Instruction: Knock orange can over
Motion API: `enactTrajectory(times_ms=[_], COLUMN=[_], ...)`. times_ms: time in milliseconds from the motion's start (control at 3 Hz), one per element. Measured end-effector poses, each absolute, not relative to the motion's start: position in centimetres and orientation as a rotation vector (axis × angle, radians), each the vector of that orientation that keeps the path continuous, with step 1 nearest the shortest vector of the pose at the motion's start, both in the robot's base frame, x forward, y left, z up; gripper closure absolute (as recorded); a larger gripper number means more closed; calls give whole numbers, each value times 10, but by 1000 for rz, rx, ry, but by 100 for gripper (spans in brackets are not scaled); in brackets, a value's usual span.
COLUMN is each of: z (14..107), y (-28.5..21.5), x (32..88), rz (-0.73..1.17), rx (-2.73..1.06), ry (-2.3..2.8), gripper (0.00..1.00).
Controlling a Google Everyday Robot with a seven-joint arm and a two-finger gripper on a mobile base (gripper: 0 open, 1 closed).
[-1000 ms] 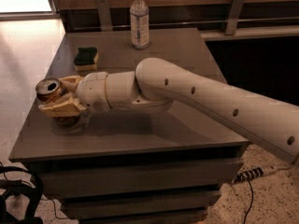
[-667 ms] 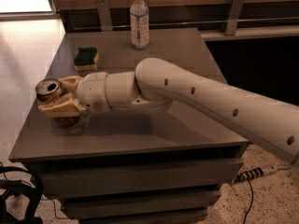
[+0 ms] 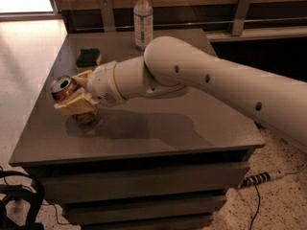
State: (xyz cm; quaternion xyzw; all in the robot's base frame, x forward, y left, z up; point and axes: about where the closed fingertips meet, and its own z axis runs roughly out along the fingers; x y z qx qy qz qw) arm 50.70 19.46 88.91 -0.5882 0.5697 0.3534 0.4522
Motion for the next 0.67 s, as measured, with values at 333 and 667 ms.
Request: enactTrajectory(times_ms=[333,667], z=[890,891], y=[169,161], x=[514,517], rz=[728,626], rx=[-1530,-1579], ry=[1546,1617], gripper=[100,100])
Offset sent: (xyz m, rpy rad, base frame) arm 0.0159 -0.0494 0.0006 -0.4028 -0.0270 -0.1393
